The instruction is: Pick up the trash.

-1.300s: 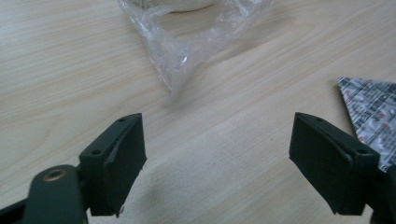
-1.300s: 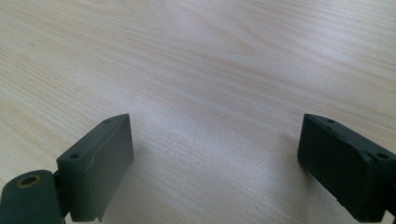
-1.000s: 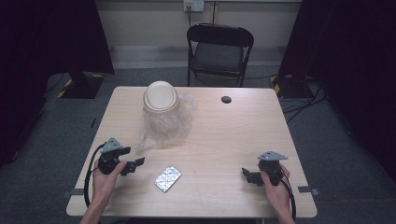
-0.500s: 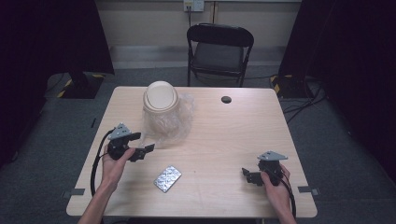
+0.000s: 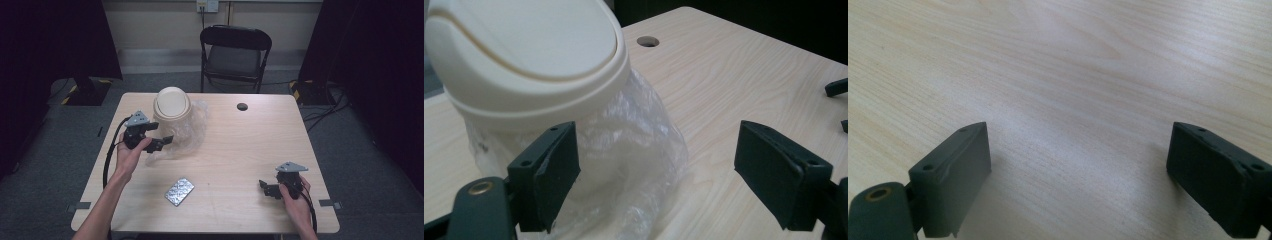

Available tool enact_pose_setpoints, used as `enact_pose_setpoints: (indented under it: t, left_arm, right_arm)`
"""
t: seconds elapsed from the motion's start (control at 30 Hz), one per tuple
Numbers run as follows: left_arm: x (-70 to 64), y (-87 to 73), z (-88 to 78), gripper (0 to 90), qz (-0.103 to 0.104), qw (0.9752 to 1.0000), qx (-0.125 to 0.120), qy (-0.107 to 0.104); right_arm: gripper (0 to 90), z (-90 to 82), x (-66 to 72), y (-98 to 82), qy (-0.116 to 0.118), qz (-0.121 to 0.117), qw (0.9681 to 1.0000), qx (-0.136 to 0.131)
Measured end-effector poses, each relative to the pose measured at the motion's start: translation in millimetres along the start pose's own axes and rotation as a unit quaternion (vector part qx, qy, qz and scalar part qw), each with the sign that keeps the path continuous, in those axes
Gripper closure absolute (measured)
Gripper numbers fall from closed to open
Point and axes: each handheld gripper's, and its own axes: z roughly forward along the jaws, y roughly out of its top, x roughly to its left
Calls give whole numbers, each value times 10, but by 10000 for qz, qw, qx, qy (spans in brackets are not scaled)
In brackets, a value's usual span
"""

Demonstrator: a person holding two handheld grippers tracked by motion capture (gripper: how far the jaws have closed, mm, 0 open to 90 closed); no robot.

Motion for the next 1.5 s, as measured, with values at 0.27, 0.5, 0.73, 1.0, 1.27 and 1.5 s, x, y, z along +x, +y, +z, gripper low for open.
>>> enact_pose_setpoints:
  t: [0.27, 0.5, 0.73, 1.0, 1.27, 1.5]
  left_arm:
    - [55, 248, 175, 160, 198, 9998, 1, -47]
    - [100, 402, 350, 161, 306, 9995, 61, 11]
    - [155, 452, 543, 161, 103, 9997, 170, -126]
    - [219, 407, 703, 173, 54, 9993, 370, -79]
    - [179, 486, 823, 186, 217, 9981, 553, 146]
    - [228, 464, 874, 205, 108, 9978, 633, 186]
  right_arm:
    - [97, 0, 1, 0, -3, 0, 10000, 1]
    - [97, -1, 0, 0, 2, -5, 10000, 4]
    - [97, 0, 0, 0, -2, -1, 10000, 1]
    - [97, 0, 0, 0, -1, -1, 10000, 1]
    - [98, 0, 0, 0, -1, -3, 10000, 0]
    - [97, 0, 0, 0, -1, -2, 10000, 1]
